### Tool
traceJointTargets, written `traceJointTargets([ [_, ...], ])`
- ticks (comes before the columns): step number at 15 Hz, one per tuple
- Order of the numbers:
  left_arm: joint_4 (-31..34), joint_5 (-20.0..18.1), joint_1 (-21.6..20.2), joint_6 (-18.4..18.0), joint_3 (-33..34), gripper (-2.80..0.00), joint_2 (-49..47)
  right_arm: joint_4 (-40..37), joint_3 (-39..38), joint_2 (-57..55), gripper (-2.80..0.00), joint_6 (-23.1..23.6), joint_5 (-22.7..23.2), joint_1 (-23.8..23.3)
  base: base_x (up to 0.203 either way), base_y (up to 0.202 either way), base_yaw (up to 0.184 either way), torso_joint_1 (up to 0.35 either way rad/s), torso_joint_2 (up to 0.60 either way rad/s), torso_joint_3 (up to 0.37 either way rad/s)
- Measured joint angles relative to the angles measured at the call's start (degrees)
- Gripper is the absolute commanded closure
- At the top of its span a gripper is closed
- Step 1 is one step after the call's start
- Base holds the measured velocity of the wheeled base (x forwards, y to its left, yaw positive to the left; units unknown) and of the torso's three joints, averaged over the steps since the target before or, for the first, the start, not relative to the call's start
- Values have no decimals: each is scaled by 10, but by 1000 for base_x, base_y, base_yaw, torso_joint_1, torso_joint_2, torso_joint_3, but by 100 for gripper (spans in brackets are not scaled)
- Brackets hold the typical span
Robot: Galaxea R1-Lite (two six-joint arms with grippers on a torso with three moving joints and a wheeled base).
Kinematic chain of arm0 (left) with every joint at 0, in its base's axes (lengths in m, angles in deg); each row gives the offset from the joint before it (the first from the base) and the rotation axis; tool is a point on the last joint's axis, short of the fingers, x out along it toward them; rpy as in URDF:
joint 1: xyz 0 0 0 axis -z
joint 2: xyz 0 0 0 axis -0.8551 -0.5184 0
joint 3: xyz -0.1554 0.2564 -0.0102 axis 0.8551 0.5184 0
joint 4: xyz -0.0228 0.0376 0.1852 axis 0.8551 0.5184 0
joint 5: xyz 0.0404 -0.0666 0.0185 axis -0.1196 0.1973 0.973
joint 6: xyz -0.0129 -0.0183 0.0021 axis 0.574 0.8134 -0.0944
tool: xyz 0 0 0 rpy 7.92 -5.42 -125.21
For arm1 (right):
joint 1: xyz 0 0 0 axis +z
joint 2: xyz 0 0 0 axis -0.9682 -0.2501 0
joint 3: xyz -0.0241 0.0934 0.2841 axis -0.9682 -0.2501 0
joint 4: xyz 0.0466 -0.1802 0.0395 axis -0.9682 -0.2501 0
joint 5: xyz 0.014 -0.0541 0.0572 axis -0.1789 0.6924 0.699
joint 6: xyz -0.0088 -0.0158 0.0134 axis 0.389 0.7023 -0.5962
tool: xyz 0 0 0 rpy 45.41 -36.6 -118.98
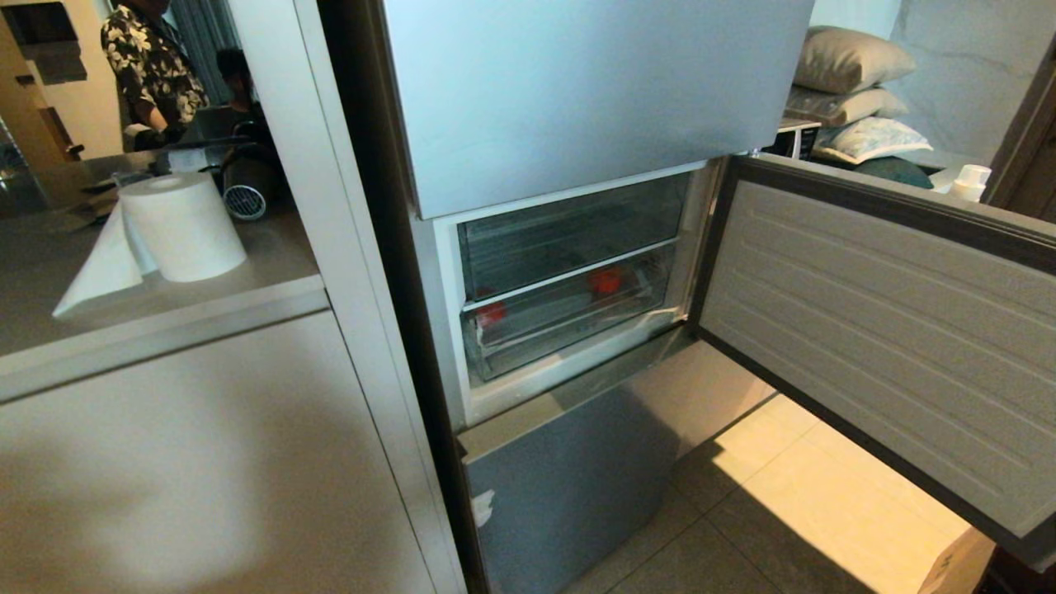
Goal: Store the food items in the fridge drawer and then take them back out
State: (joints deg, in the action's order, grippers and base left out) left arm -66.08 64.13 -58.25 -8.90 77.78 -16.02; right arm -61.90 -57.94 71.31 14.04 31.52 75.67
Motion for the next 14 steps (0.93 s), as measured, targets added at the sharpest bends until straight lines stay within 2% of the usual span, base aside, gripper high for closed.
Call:
traceJointTargets([
  [3,0,-2,3,-22,2,0,80,0,0,0,0,0,0,0,0,0,0,0,0,0],
  [4,-1,-1,1,-19,2,0,101,0,0,0,0,0,0,0,0,0,0,0,0,0],
  [7,-4,16,-4,42,3,0,130,1,-1,0,0,7,0,0,0,0,0,0,0,0],
  [14,-5,16,-5,45,3,0,141,2,-2,0,0,3,0,0,0,0,0,0,0,0],
])
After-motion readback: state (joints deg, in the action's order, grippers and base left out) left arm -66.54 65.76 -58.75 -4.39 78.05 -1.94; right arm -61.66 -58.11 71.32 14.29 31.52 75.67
